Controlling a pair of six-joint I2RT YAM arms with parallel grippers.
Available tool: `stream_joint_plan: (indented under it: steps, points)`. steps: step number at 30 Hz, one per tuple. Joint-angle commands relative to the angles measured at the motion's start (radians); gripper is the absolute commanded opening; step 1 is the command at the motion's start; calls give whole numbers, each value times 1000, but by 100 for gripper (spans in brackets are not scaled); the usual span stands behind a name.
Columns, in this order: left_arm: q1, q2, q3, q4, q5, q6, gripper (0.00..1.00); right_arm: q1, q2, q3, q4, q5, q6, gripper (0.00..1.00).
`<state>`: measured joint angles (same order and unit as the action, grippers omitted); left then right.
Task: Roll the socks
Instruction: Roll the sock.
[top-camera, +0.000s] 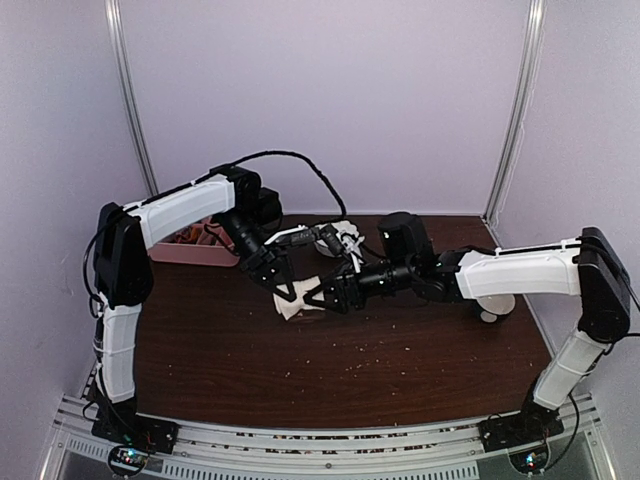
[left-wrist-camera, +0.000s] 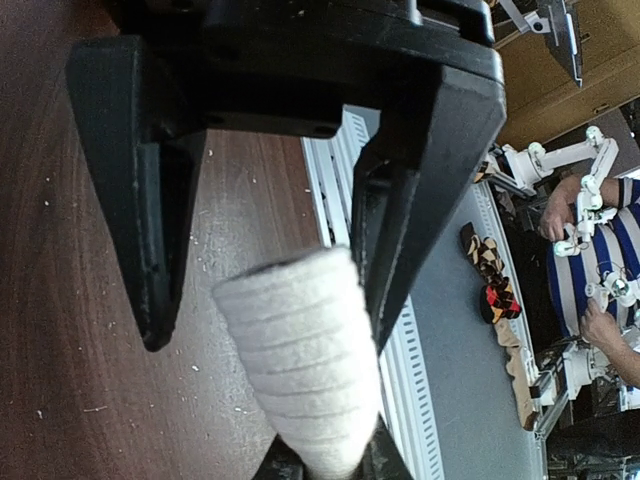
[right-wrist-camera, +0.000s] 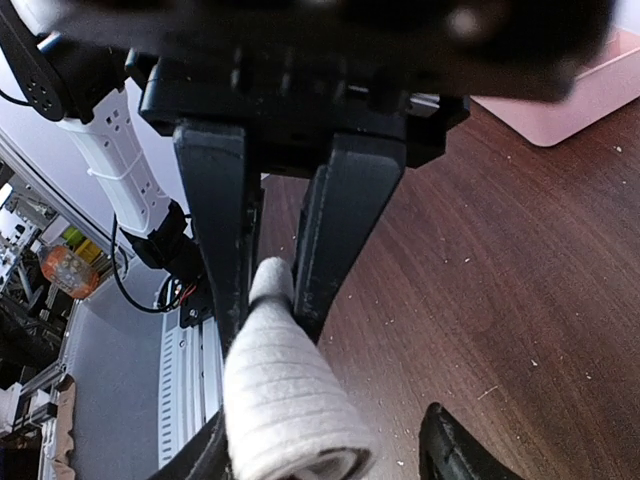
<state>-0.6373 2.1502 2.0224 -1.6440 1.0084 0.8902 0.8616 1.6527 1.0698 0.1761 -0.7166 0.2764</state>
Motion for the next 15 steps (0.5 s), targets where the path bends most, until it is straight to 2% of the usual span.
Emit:
stream_joint_plan:
  steps: [1, 3, 4, 8, 10, 13, 15]
  points:
    - [-20, -49, -1, -11, 58, 32, 2, -2, 34, 31, -21, 3, 30, 51]
    - [-24, -52, -3, -11, 54, 34, 3, -3, 42, 36, 8, -16, 64, 39]
    - [-25, -54, -2, -11, 48, 34, 2, -4, 46, 37, 19, -30, 77, 37]
    - [-29, -57, -5, -11, 19, 42, 2, -4, 39, 18, 71, -73, 122, 42]
    - [-28, -56, 0, -11, 5, 43, 2, -4, 36, 9, 89, -83, 140, 40]
    - [-28, -58, 12, -11, -19, 45, 2, -5, 35, -4, 129, -98, 178, 24]
    - [-28, -58, 22, -5, -33, 37, 2, -6, 40, -9, 150, -106, 199, 8]
